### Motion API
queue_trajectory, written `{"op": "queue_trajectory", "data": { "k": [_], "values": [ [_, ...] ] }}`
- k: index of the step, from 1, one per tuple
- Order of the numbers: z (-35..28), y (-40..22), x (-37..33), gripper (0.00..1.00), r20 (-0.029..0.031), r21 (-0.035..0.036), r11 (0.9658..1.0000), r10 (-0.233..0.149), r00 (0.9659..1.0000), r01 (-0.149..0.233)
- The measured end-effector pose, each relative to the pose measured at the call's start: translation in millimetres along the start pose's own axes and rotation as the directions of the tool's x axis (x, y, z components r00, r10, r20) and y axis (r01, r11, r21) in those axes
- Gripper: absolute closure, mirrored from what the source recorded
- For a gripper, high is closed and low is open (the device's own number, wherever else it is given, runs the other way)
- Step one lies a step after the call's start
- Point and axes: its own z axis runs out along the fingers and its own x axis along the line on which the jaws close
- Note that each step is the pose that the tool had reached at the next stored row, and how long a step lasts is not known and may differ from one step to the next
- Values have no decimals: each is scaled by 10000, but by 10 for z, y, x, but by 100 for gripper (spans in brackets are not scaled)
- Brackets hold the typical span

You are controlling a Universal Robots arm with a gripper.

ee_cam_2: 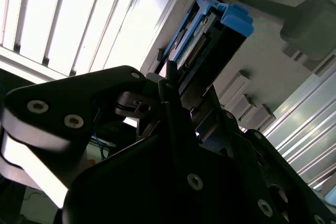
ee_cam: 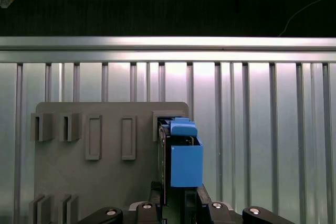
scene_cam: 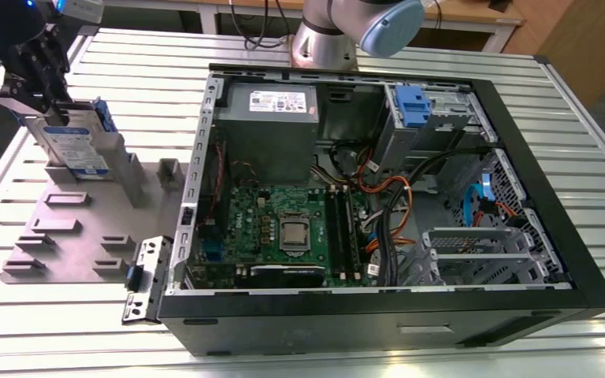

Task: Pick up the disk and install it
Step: 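Pick up the disk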

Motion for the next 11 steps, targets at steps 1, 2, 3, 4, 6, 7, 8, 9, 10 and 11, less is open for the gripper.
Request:
{"op": "queue_trajectory", "data": {
  "k": [1, 2, 3, 4, 6, 7, 8, 9, 10, 11],
  "values": [
    [0, 0, 0, 65, 0, 0, 10000, 0, 10000, 0],
    [0, 0, -1, 65, 0, 0, 10000, 0, 10000, 0],
    [0, 0, -1, 65, 0, 0, 10000, 0, 10000, 0],
    [0, 0, -2, 65, 0, 0, 10000, 0, 10000, 0],
    [0, 0, -2, 65, 0, 0, 10000, 0, 10000, 0],
    [0, 0, -3, 65, 0, 0, 10000, 1, 10000, -1],
    [0, 0, -3, 65, 0, 0, 10000, 0, 10000, 0],
    [0, 0, -4, 65, 0, 0, 10000, 0, 10000, 0],
    [0, 0, -4, 65, 0, 0, 10000, 1, 10000, -1],
    [0, 0, -4, 65, 0, 0, 10000, 0, 10000, 0]
  ]
}}
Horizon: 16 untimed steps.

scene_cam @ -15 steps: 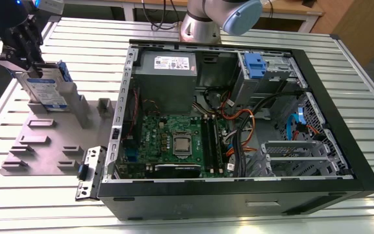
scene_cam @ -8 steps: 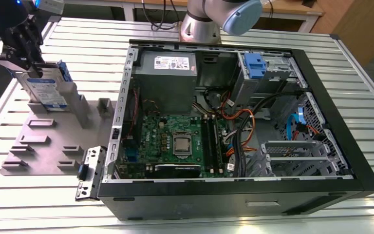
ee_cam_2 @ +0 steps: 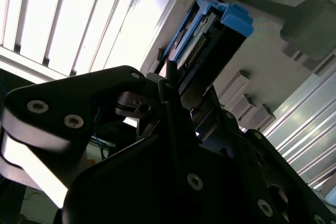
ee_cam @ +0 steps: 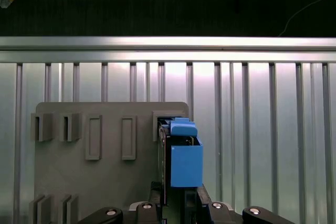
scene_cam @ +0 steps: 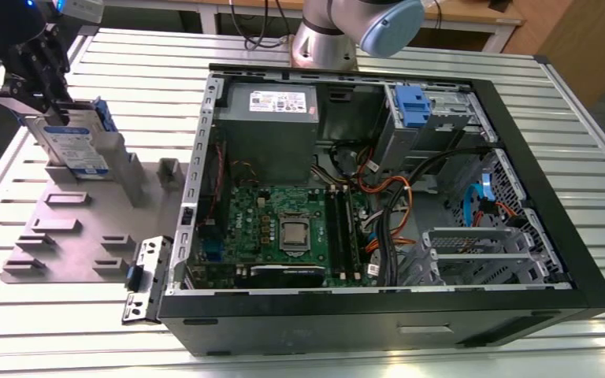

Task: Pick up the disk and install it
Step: 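Pick up the disk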

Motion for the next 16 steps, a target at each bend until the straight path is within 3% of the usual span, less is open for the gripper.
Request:
{"op": "queue_trajectory", "data": {
  "k": [16],
  "values": [
    [1, 0, -10, 65, 0, 1, 10000, 0, 10000, 0]
  ]
}}
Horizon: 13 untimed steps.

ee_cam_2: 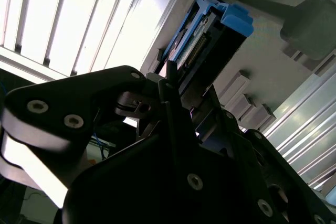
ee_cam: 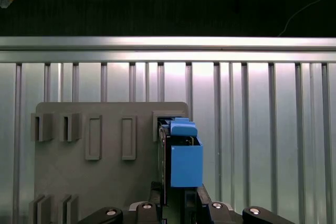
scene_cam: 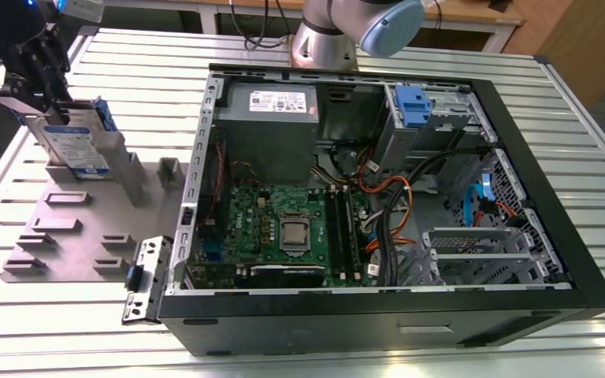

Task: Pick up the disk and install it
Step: 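Pick up the disk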

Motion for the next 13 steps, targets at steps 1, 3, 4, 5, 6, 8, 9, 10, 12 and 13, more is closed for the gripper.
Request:
{"op": "queue_trajectory", "data": {
  "k": [1, 3, 4, 5, 6, 8, 9, 10, 12, 13],
  "values": [
    [0, 0, 0, 65, 0, 0, 10000, 0, 10000, 0],
    [-16, 0, -2, 65, 3, 2, 10000, 1, 10000, -1],
    [-33, 0, -3, 65, 3, 3, 10000, 1, 10000, -1],
    [-57, 1, -3, 65, 1, 0, 10000, 0, 10000, 0],
    [-83, 2, -4, 65, 0, 0, 10000, 1, 10000, -1],
    [-107, 2, -5, 65, 0, 0, 10000, 1, 10000, -1],
    [-107, 2, -4, 65, 1, 1, 10000, 0, 10000, 0],
    [-107, 2, -5, 65, 2, 3, 10000, 0, 10000, 0],
    [-109, 3, -4, 65, 1, 1, 10000, 0, 10000, 0],
    [-110, 2, -5, 65, 0, 0, 10000, 0, 10000, 0]
  ]
}}
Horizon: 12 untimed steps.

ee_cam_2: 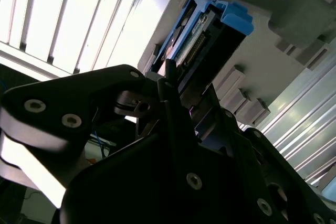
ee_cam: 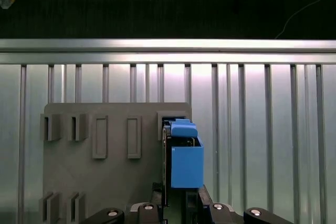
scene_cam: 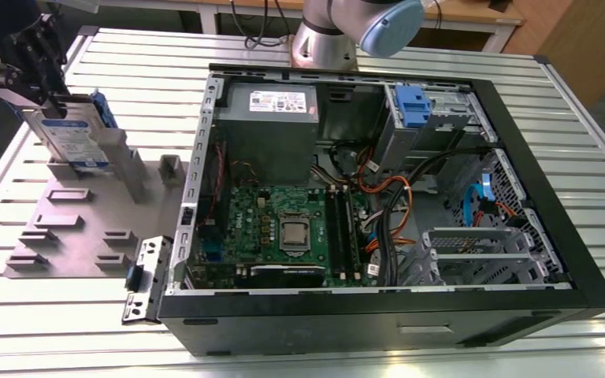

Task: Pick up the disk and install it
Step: 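Pick up the disk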

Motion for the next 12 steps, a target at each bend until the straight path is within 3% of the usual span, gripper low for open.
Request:
{"op": "queue_trajectory", "data": {
  "k": [9, 12],
  "values": [
    [-6, 0, 0, 65, -7, -1, 10000, 0, 10000, 0],
    [-42, 1, -1, 65, -9, -1, 10000, 0, 10000, 0]
  ]
}}
